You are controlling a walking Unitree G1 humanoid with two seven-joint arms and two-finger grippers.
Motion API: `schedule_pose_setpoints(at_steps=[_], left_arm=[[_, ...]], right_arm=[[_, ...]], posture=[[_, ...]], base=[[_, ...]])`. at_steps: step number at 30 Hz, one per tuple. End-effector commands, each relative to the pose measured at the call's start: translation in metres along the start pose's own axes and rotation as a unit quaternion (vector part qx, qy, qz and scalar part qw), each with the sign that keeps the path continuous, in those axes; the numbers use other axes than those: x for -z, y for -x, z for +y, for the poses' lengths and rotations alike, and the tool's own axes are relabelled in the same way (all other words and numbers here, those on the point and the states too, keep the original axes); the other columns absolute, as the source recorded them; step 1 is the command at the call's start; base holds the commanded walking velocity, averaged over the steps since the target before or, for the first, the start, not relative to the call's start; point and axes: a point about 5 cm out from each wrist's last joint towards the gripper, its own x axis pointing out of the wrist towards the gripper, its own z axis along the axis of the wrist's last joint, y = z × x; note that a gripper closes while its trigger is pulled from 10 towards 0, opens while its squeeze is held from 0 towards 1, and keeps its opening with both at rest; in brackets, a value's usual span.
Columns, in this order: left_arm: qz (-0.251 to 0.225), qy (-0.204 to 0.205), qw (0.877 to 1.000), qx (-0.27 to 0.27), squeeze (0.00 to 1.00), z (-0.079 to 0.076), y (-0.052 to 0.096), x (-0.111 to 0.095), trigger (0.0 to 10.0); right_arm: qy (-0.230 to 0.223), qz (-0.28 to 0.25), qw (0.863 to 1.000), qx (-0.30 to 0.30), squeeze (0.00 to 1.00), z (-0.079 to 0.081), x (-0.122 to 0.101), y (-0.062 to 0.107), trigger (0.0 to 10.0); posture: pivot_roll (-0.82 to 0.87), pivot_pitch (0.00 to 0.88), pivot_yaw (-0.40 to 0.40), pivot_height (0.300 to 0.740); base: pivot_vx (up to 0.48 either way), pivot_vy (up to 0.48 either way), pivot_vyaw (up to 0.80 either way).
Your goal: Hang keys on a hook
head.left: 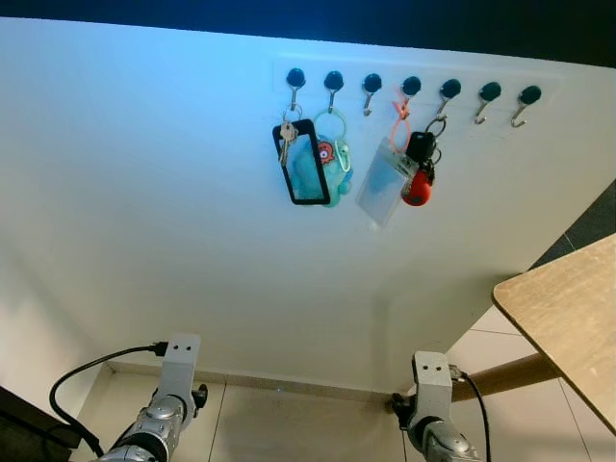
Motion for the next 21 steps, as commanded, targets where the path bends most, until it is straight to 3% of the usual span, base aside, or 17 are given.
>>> schedule_pose_setpoints(at_steps=[1, 6, 19, 21], left_arm=[[0.011, 0.006, 1.0, 0.008, 0.0, -0.008, 0.0, 0.003, 10.0], [0.017, -0.002, 1.0, 0.006, 0.0, -0.006, 0.0, 0.006, 10.0], [0.016, -0.042, 0.999, 0.009, 0.0, -0.003, 0.001, 0.007, 10.0], [0.014, -0.041, 0.999, 0.008, 0.0, -0.001, 0.0, 0.004, 10.0]], right_arm=[[-0.001, 0.005, 1.0, -0.003, 0.0, 0.0, 0.003, 0.001, 10.0], [-0.019, 0.012, 1.0, -0.021, 0.0, 0.007, 0.009, 0.002, 10.0], [-0.017, 0.039, 0.999, -0.012, 0.0, 0.003, 0.026, 0.008, 10.0], [0.001, 0.046, 0.999, -0.012, 0.0, 0.004, 0.027, 0.008, 10.0]], posture=[[0.04, 0.0, -0.039, 0.74], [0.02, 0.0, -0.018, 0.74], [0.06, 0.0, -0.027, 0.74], [0.05, 0.0, -0.025, 0.74]], base=[[0.0, 0.0, 0.0], [0.0, 0.0, 0.0], [0.0, 0.0, 0.0], [0.0, 0.0, 0.0]])
